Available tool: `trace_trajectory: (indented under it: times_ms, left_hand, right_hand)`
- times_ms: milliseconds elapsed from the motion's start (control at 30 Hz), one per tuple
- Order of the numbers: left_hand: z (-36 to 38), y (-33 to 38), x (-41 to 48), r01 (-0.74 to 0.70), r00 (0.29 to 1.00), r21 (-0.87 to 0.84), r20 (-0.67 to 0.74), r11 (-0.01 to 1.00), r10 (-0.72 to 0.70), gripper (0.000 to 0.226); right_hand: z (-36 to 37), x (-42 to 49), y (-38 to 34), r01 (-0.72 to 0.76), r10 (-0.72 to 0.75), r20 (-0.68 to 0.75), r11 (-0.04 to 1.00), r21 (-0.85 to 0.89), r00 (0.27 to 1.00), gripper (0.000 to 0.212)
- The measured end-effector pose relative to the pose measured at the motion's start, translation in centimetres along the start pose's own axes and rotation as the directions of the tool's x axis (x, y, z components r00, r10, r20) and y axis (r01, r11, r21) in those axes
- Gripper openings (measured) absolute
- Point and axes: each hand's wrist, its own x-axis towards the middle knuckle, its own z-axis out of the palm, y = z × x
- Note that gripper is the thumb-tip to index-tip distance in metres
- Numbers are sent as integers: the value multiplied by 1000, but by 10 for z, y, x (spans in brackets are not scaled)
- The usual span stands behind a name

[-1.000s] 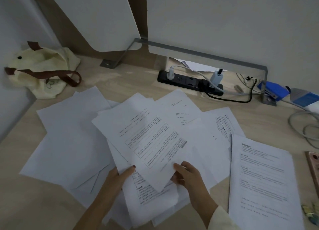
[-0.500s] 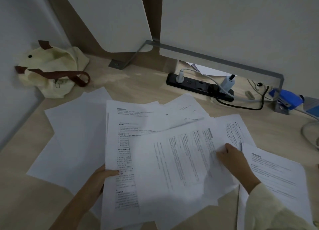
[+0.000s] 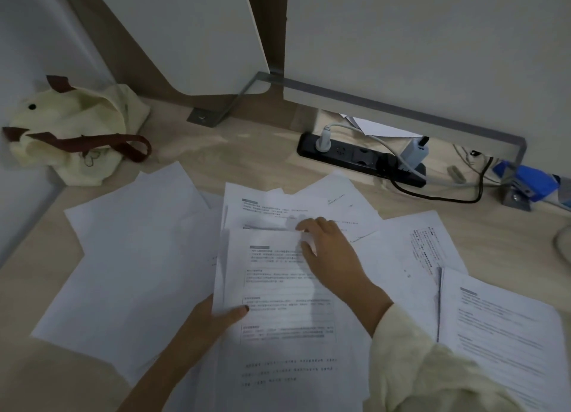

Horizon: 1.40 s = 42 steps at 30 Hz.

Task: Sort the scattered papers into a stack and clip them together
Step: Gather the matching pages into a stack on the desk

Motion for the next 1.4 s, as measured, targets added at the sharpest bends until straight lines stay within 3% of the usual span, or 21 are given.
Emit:
trace_trajectory:
  times_ms: [100, 233, 333, 433, 567, 700, 900, 1000, 1133, 1300, 1400]
  left_hand:
    - [5, 2, 4, -8, 999, 27, -41, 1000, 9, 22]
    - [0, 3, 6, -10, 988, -40, -157, 999, 4, 23]
    - [-8, 0, 7, -7, 978, -40, -208, 999, -1, 32]
    - [-10, -2, 8, -8, 974, -34, -226, 999, 0, 35]
    - [-7, -1, 8, -7, 972, -23, -237, 1000, 1, 37]
    - [-4, 1, 7, -16, 968, -29, -252, 999, 8, 37]
    - [2, -1, 3, -27, 957, -46, -289, 999, 13, 40]
    - [5, -1, 0, -26, 953, -53, -303, 998, 8, 42]
    - [7, -4, -2, -19, 951, -74, -310, 997, -5, 42]
    - [8, -9, -6, 2, 947, -144, -317, 990, -48, 44]
    - [12, -11, -8, -1, 950, -178, -309, 984, -55, 43]
  right_hand:
    - [-11, -3, 25, -243, 247, -35, 967, 77, 968, 40]
    - [-32, -28, 84, -612, 610, -68, 790, -21, 790, 46]
    - [-40, -53, 103, -753, 754, -38, 656, 40, 655, 57]
    - [-35, -63, 112, -759, 761, -27, 648, 62, 648, 63]
    - [-29, -59, 108, -772, 779, 42, 610, 180, 625, 52]
    - [-31, -62, 102, -737, 737, 44, 667, 113, 674, 44]
    - [-28, -86, 90, -666, 672, -5, 735, 127, 740, 50]
    - [-28, -93, 83, -681, 687, 39, 709, 182, 726, 49]
    - [-34, -102, 81, -687, 667, 166, 698, 201, 726, 32]
    - [-45, -116, 84, -703, 628, 336, 532, 473, 702, 13]
    - [-37, -126, 82, -726, 593, 422, 513, 459, 686, 30]
